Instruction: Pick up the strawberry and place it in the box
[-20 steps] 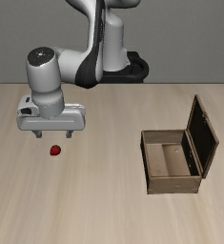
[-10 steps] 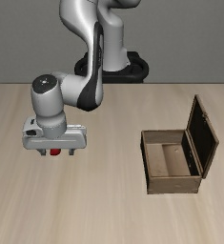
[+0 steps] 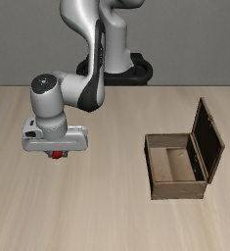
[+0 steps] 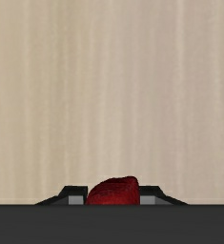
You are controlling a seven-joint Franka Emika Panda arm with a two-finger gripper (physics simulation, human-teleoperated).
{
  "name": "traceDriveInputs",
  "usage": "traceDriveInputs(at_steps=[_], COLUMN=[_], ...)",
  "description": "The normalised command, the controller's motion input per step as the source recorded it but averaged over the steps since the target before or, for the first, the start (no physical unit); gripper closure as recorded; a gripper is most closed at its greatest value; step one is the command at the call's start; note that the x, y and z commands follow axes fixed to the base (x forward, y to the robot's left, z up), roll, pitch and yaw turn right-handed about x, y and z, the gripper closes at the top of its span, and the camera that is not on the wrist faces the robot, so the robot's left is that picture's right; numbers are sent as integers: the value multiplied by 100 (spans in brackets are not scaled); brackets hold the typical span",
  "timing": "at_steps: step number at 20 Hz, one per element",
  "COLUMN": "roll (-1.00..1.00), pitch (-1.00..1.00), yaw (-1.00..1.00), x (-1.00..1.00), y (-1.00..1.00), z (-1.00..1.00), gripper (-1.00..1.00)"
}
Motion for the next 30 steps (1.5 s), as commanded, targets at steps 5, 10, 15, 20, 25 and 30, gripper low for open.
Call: traceDriveInputs(at_steps=[5, 10, 15, 20, 25, 30], roll=[0, 0, 0, 0, 0, 0], pitch=[0, 0, 0, 0, 0, 0], yaw=[0, 0, 0, 0, 0, 0], x=[0, 0, 0, 0, 0, 0], y=[0, 0, 0, 100, 100, 100], z=[100, 100, 100, 0, 0, 0], gripper=[100, 100, 100, 100, 100, 100])
